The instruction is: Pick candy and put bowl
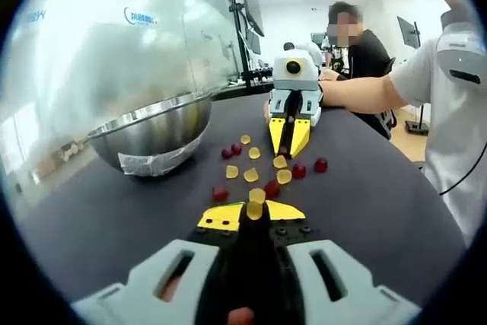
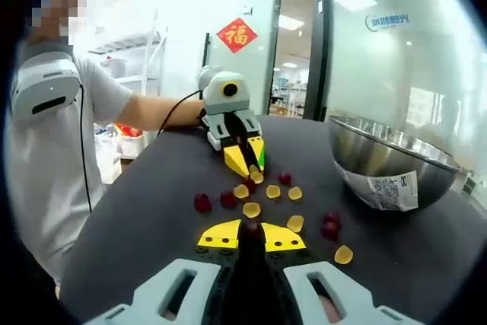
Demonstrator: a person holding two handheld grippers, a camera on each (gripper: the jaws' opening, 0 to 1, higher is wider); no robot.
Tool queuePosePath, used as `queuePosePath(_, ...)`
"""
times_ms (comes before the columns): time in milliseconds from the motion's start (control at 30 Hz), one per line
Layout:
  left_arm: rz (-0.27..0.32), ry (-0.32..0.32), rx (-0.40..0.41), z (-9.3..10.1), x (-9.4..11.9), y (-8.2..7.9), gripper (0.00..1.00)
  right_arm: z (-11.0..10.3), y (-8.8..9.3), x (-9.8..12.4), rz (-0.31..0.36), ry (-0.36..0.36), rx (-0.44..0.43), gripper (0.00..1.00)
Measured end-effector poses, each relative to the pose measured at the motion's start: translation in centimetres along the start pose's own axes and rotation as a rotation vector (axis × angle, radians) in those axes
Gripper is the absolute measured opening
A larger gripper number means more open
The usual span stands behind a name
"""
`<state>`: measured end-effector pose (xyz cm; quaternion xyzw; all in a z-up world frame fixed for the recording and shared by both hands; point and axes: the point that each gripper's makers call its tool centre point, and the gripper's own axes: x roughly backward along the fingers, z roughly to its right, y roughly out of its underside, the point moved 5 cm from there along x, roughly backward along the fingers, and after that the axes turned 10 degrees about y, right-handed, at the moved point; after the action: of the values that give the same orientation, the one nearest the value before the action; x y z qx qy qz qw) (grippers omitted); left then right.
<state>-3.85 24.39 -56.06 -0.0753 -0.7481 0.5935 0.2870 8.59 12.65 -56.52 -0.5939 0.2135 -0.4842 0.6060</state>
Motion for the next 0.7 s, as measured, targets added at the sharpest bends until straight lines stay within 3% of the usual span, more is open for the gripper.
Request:
queuePosePath(167,0.011,-0.012,0.021,-0.2,0.6,0.0,0.02,0.1,0.0,0.6,0.001,0.011,0.004,0.04)
queuePosePath(233,0.062,-0.031,0.068,-0.3,0.7,-0.7,0.02,0.1,-0.2,0.9,0.01,0.019,0.009,0.04)
queuePosePath(333,0.143,-0.03,0.085,-0.2,1.1,-2.3,0.02,0.6,-1.5,2.0,0.079,0.042,0.0,0.04)
queuePosePath(367,0.194,-0.037,0.083,-0.4,1.4,-3.5,0.02,1.3,-2.2,2.5,0.114,0.068,-0.006,0.04)
queuePosePath(467,0.27,-0.09,0.086,-2.0,2.1,-6.0,0.02,3.3,-4.3,3.7,0.202,0.132,-0.054,0.04)
queuePosePath(533,0.291,-0.103,0.096,-3.2,1.9,-7.5,0.02,4.8,-5.9,4.2,0.232,0.178,-0.085,0.04)
queuePosePath(700,0.298,-0.159,0.037,-7.0,0.3,-10.8,0.02,9.2,-10.2,4.4,0.273,0.33,-0.068,0.04)
